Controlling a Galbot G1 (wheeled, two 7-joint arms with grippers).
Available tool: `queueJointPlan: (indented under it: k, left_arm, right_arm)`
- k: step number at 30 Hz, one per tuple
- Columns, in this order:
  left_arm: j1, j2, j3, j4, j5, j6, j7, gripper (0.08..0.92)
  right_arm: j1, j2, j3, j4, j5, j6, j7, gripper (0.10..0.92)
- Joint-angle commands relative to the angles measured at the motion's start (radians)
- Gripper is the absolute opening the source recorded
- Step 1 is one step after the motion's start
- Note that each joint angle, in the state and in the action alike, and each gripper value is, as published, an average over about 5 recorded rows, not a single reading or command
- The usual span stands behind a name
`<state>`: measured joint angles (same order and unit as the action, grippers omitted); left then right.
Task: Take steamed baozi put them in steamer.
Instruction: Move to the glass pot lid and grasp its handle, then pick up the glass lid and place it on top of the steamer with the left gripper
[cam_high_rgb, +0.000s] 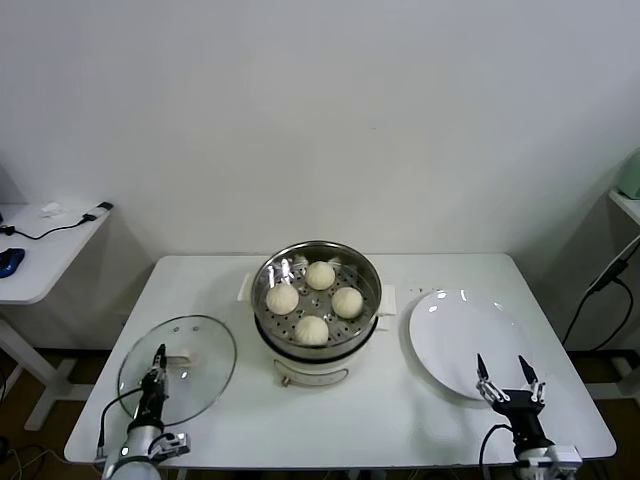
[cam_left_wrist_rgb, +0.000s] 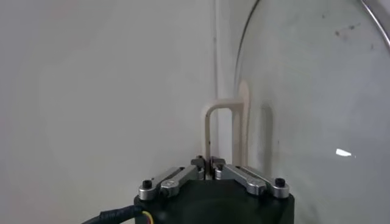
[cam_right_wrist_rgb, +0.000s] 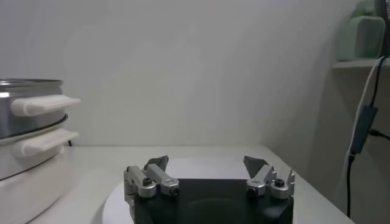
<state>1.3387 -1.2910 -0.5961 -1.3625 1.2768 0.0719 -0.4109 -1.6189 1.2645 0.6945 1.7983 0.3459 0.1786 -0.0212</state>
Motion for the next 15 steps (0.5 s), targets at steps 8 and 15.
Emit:
queueJointPlan:
  k: [8,15]
  left_arm:
    - [0.096,0.046,-0.054,-0.368,-0.092,0.067,0.164,0.141]
    - [0.118,0.194,-0.091,-0.633,-0.299,0.253,0.424,0.141]
  right_arm:
    - [-0.006,-0.011,0.008,0.002,0.007,0.011,0.001,0.823]
    - [0.003,-0.022,0.008,0.009,-0.011,-0.015,0.013,0.823]
